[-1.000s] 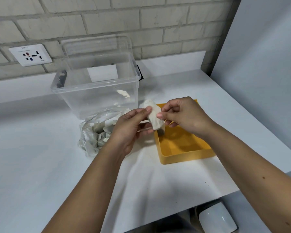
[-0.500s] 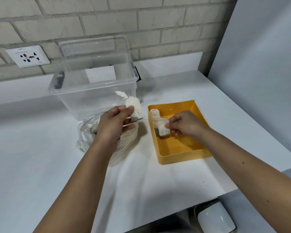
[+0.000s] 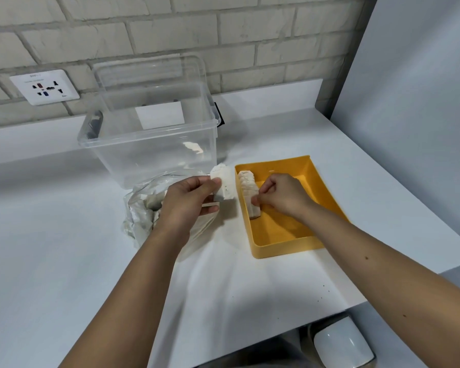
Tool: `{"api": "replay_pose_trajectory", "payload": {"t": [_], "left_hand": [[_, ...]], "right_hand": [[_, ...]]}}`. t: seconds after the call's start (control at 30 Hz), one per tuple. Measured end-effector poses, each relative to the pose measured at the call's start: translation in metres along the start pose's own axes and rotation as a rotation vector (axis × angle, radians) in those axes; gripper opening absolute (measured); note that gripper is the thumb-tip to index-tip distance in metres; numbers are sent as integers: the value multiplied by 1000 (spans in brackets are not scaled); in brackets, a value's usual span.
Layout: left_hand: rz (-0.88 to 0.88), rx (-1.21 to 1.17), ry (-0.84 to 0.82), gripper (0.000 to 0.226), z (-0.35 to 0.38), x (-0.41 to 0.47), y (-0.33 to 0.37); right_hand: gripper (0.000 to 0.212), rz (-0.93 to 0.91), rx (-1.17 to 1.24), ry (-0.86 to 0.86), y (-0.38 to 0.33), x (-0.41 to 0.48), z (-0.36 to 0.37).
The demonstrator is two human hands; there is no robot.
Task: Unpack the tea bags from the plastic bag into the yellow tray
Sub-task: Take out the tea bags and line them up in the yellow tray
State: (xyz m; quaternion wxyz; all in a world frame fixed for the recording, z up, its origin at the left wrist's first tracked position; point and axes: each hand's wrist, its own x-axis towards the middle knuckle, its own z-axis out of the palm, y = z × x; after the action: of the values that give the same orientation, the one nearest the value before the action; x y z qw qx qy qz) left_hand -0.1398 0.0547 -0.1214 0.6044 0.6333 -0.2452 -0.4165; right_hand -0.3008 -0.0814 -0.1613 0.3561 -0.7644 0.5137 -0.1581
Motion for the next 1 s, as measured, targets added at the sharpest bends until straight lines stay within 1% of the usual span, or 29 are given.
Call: {"api": "replay_pose_trajectory", "payload": {"t": [0.03,0.07,0.13,0.17,0.2,0.23,0.3,0.37,0.43,0.5,0.57,0.63,0.77,0.87,1.0], "left_hand": [[3,13,-7,9,1,-1,0],[6,23,-21,9,3,-1,1],[16,35,-63,9,8,-3,5],[24,43,-86,9,12,-3,8],[36,56,-109,8,16,-2,11],[48,67,-129,6,20,-2,15],[66,76,-157,4,27,-2,21],[75,93,-152,4,29,-1,23],[82,137,-108,5,24,-1,21],[73,156,-53,7,14,-2,15],[66,157,3,9,1,-4,10],[63,158,60,11,-13,-6,7],[50,134,115,10,-36,-10,8],[68,131,141,11,-49,-9,8],[113,153,185,12,-64,-8,11]], "right_hand": [[21,-17,74,22,-7,-3,-7],[20,-32,189,7,-16,-8,-16],[23,-68,397,-159,-36,-20,-36],[26,-96,415,-254,-46,-25,-45],[28,-130,383,-306,-53,-30,-51],[28,-165,329,-303,-59,-32,-56],[23,-220,251,-185,-64,-32,-60],[22,-228,227,-99,-61,-30,-62],[20,-169,182,-110,-48,-26,-63],[18,-74,164,-175,-29,-23,-58],[16,8,154,-209,-12,-20,-44],[14,48,129,-217,0,-18,-27],[14,85,117,-228,6,-11,-6],[18,85,123,-179,6,-5,1],[23,40,-22,-119,7,-3,5]]}}
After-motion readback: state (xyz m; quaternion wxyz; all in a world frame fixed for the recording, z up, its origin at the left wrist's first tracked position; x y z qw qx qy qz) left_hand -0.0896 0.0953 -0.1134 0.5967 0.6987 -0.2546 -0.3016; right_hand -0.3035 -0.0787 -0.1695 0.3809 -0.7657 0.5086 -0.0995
